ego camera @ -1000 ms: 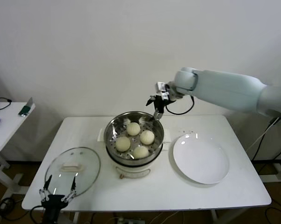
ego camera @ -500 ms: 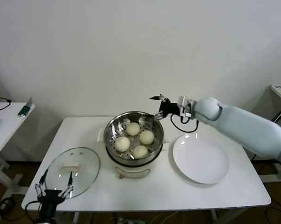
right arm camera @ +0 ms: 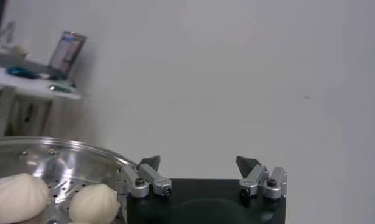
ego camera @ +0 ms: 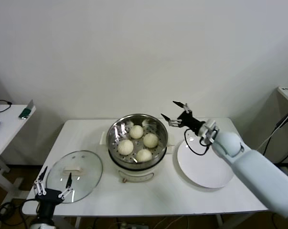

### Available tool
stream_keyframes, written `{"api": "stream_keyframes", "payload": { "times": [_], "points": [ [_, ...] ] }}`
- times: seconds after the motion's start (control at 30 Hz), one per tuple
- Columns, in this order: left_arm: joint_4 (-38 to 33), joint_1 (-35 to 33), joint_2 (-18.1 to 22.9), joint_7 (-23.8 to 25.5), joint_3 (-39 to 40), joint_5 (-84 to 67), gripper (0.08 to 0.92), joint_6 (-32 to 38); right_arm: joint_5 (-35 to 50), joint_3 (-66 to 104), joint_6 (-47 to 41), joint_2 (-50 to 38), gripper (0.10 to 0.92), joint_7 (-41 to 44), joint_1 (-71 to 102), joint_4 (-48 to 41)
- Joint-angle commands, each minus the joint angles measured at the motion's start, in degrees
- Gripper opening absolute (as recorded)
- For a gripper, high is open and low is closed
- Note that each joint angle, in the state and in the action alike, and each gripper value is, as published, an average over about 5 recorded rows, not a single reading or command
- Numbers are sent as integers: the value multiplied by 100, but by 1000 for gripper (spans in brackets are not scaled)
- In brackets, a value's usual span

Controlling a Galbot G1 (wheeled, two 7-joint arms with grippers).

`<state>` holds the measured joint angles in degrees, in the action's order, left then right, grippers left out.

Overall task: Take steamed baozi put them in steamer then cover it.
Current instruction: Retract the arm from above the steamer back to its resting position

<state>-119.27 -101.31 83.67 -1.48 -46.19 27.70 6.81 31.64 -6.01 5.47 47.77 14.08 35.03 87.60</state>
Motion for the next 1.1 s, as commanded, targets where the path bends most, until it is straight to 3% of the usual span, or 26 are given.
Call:
{"api": "stream_keyframes", "payload": {
  "times": [0.03, 0.27, 0.43, 0.63, 0.83, 1.1],
  "points": [
    [-5, 168, -58, -130, 114, 1454, 823, -109, -869, 3233, -153, 1235, 823, -242, 3355, 890],
    [161, 344, -42, -190, 218, 330, 823, -3, -1446, 3846, -474, 2173, 823, -302, 4246, 1558],
    [239, 350, -156, -74, 190, 1855, 823, -556, -1720, 3962, -297, 2538, 823, -233, 4679, 1685],
    [542, 490, -564, -228, 529, 3987, 823, -1031, -1834, 4003, -185, 2610, 823, -185, 4790, 1572],
    [1305, 932, -895, -416, 919, 4856, 823, -1427, -1926, 3932, -256, 2505, 823, -225, 4583, 1472],
    [2152, 1468, -923, -430, 1138, 5286, 823, -1561, -2017, 3796, -303, 2413, 823, -247, 4282, 1242]
  ]
}}
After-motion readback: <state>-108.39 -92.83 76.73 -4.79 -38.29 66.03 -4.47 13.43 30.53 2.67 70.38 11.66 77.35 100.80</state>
